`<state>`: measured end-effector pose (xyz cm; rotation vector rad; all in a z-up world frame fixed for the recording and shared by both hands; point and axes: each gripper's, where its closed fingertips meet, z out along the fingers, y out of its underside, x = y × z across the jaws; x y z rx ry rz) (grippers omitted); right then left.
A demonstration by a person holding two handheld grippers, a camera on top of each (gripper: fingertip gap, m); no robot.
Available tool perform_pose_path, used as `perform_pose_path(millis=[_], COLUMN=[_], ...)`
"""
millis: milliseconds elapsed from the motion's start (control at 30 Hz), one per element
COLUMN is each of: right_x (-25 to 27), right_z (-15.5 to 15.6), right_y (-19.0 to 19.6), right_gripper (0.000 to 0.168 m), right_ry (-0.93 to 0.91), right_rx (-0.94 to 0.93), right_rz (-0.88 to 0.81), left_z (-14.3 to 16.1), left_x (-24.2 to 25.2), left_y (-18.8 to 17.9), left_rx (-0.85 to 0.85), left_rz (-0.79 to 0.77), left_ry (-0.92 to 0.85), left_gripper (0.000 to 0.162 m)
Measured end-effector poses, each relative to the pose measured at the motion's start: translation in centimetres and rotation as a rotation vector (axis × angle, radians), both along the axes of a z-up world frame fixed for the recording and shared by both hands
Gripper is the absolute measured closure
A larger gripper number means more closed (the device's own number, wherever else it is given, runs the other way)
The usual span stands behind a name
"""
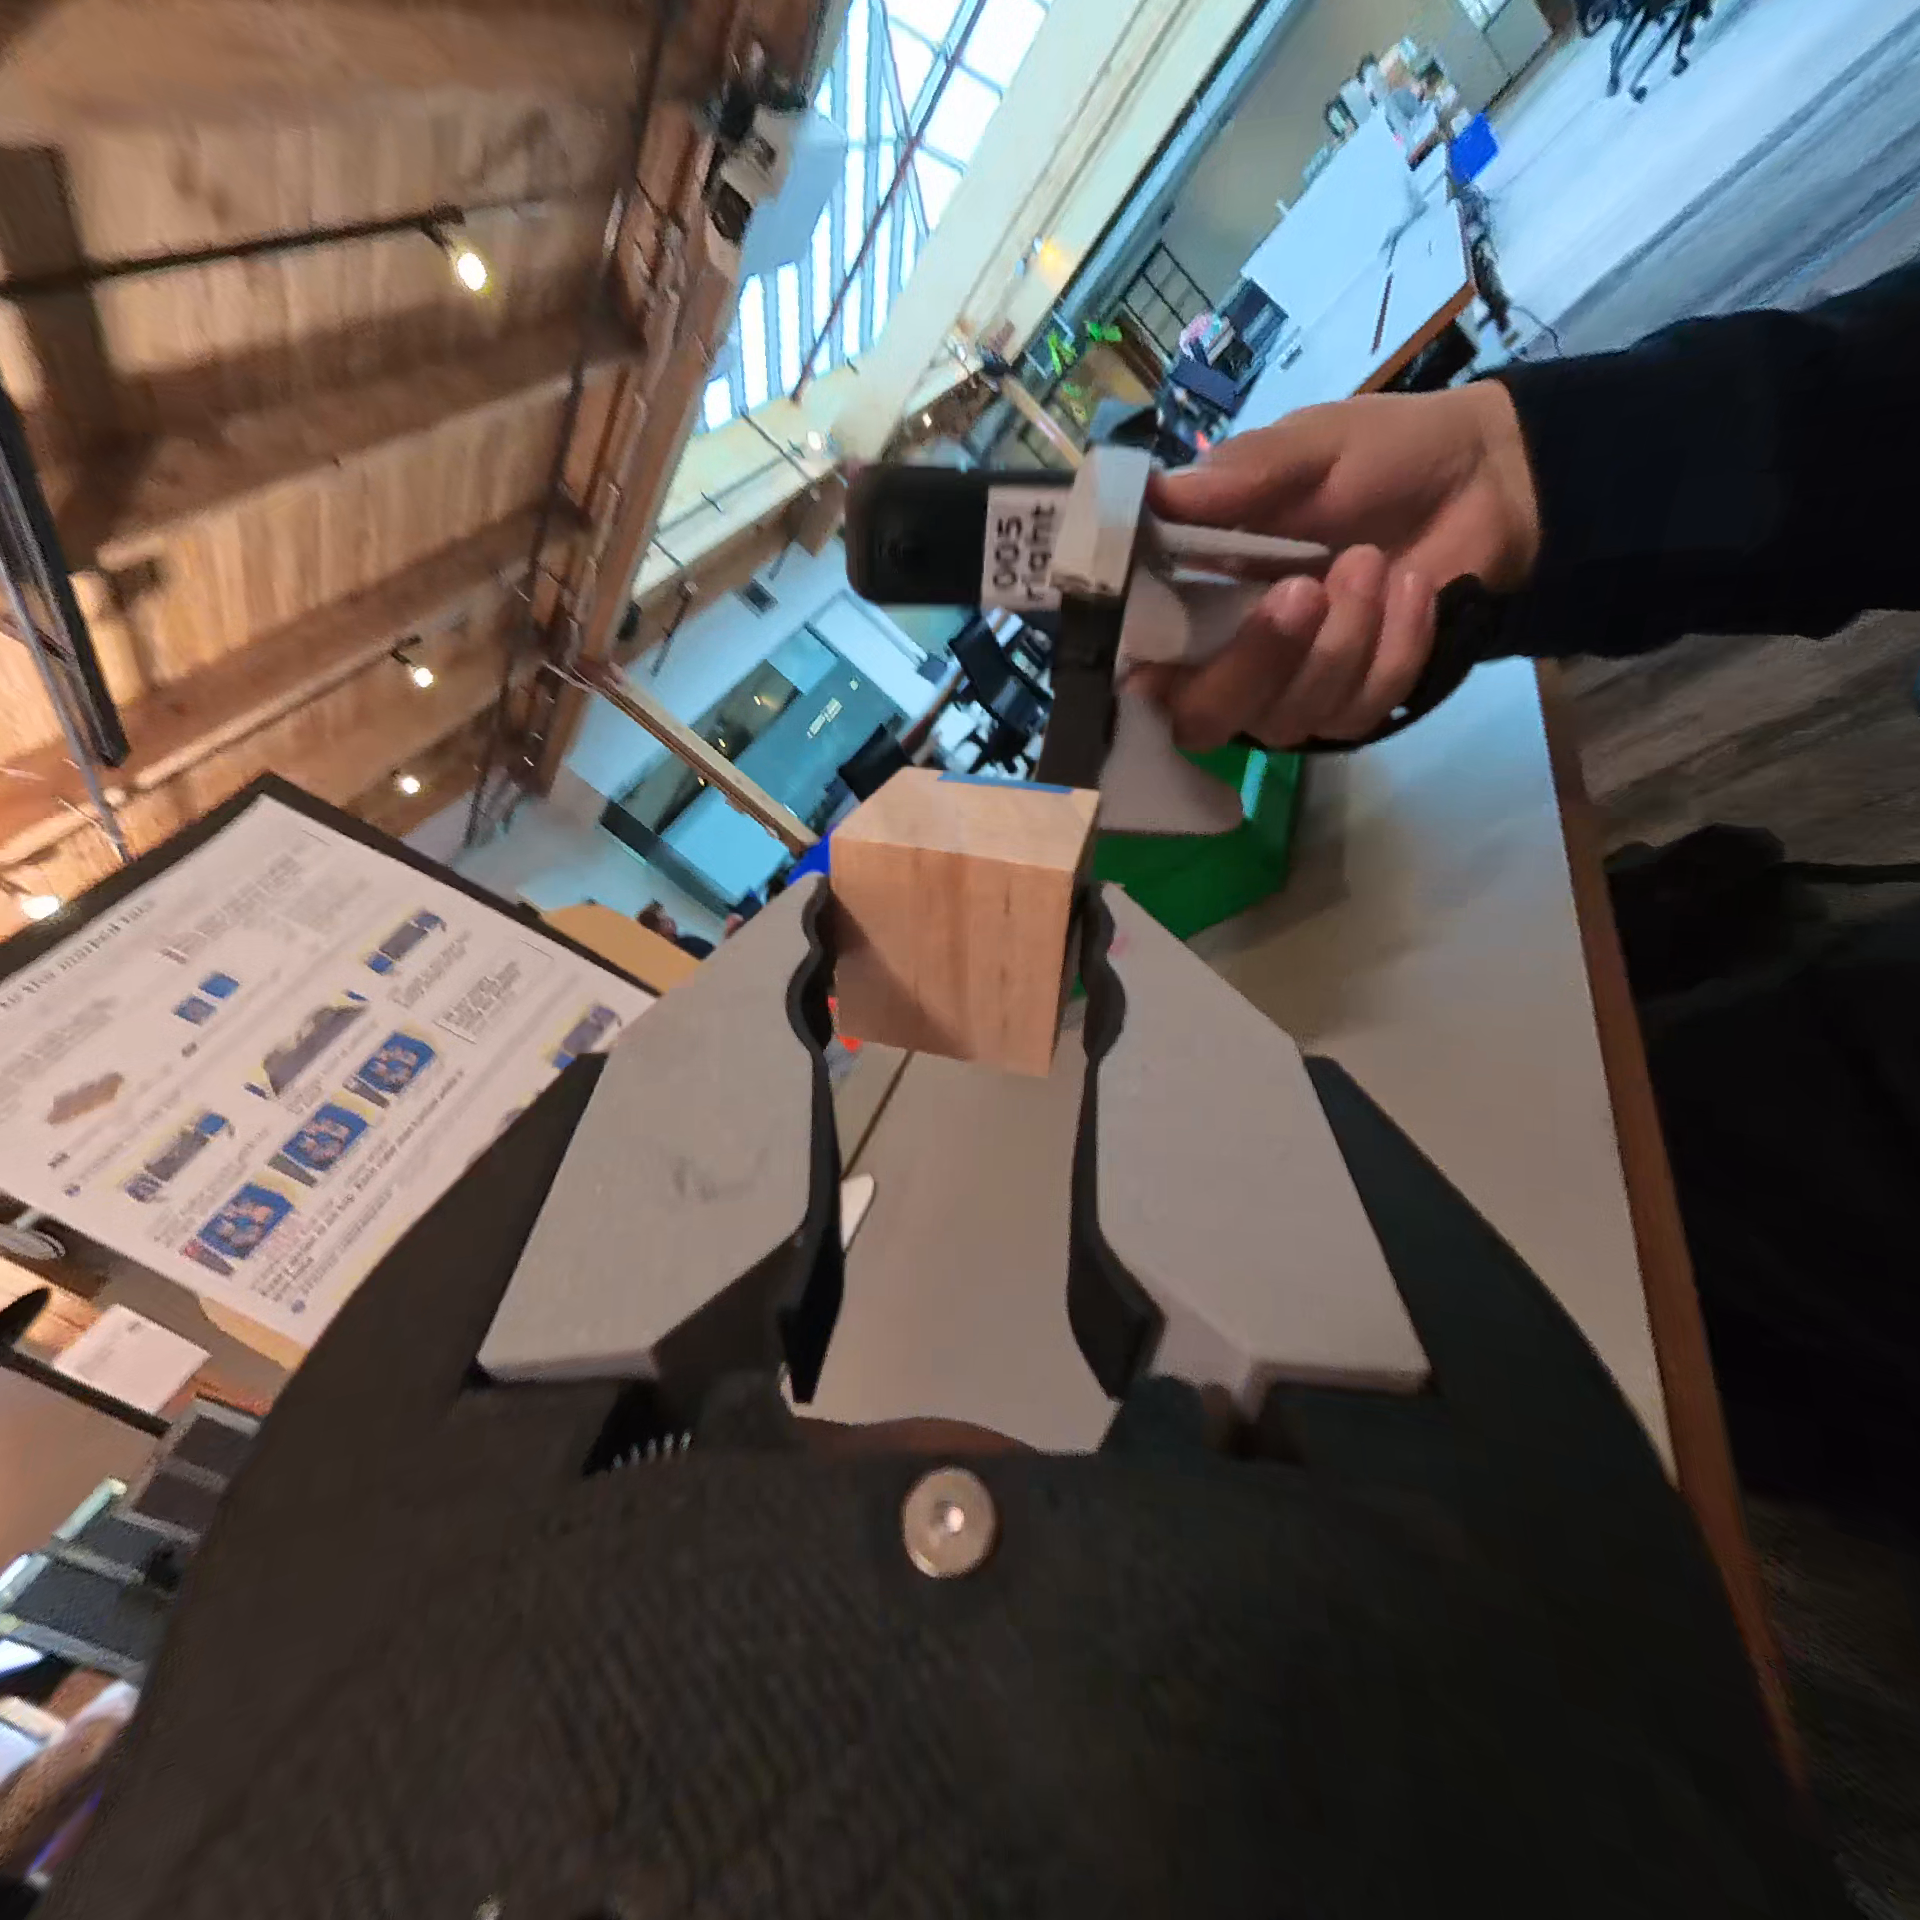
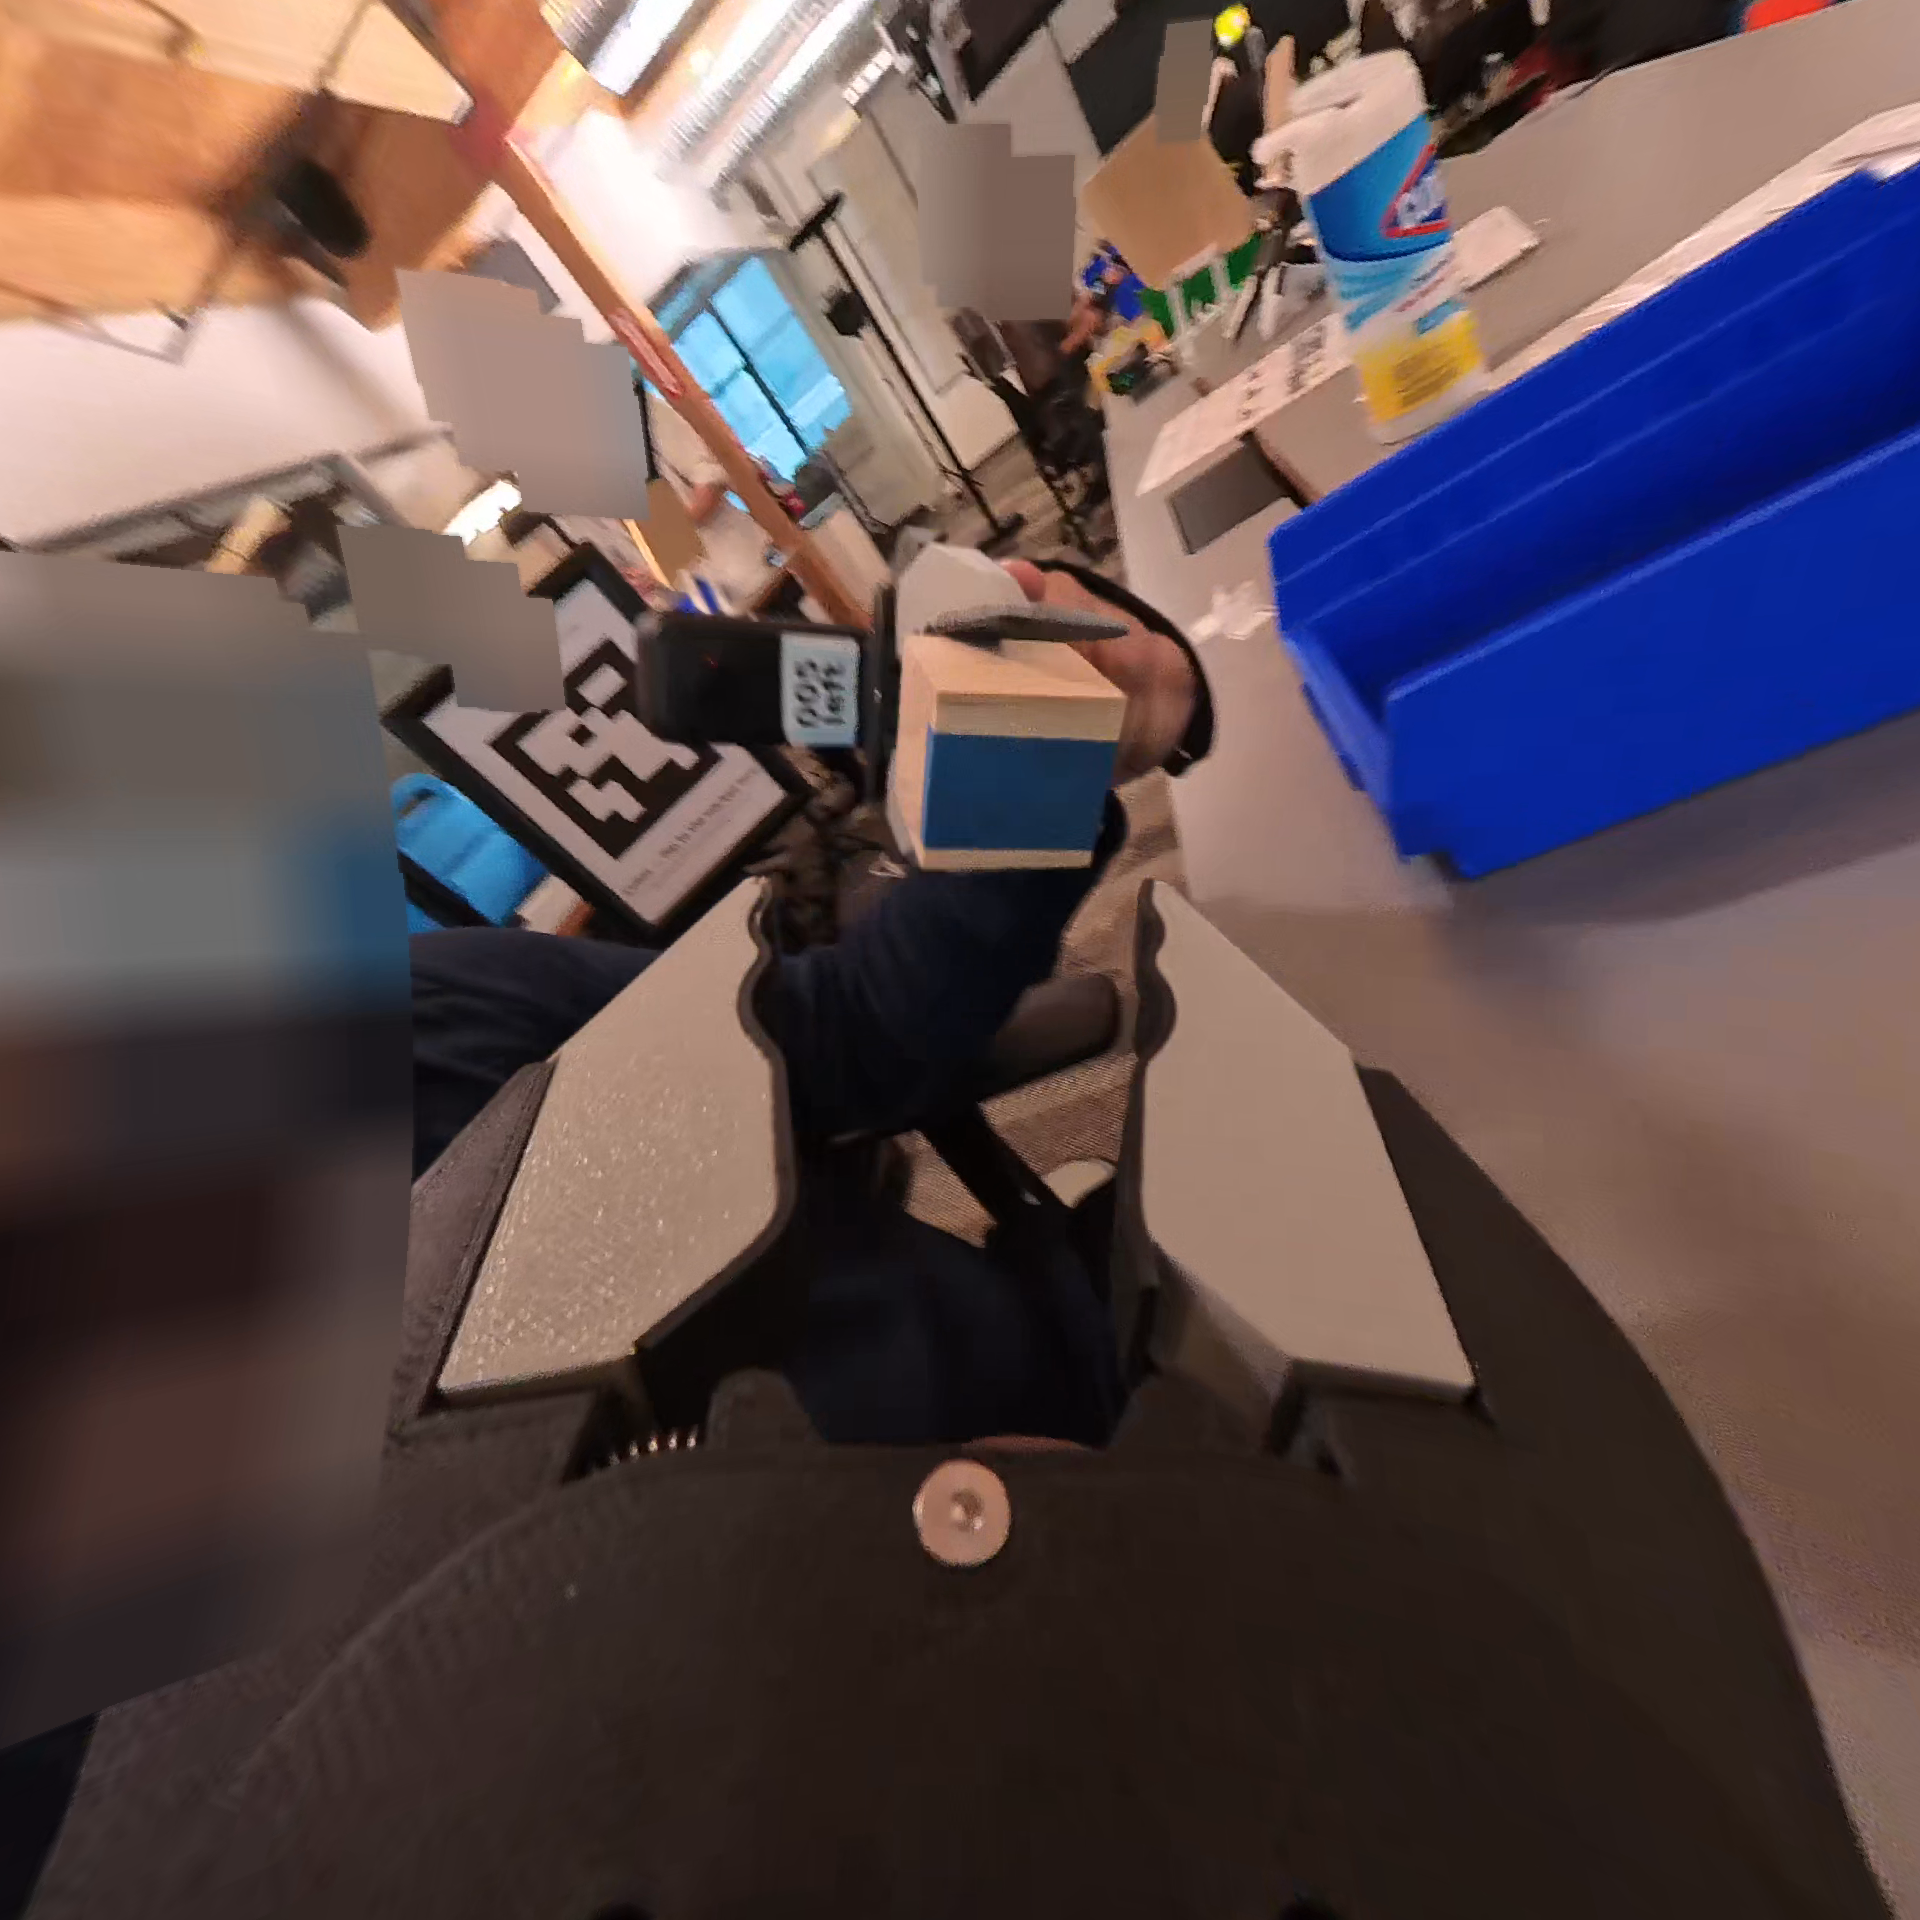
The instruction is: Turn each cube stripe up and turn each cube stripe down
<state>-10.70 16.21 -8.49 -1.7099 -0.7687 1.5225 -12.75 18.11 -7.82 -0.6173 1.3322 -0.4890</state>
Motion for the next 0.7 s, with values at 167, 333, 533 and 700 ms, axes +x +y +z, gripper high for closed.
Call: perform_pose_path(millis=[167,333,533,700], right_x=[-1.3,-2.3,-1.1,6.1], right_z=[-0.2,-1.1,-2.4,-0.3], right_y=[0.5,0.8,2.6,5.5], right_gripper=[0.107,0.115,0.125,0.126], right_ry=[0.044,0.074,-0.055,-0.134], right_rx=[-0.032,-0.08,0.031,0.153], right_rz=[-0.006,0.038,-0.073,-0.309], left_z=[0.1,-1.3,-2.7,-2.9], left_x=[0.7,2.1,3.1,2.5], left_y=[-1.4,-0.8,0.9,2.2], left_rx=[0.035,0.035,-0.052,-0.125], left_rz=[-0.03,0.002,0.076,0.136], left_ry=[-0.013,0.023,0.075,0.074], left_gripper=[0.117,0.117,0.119,0.117])
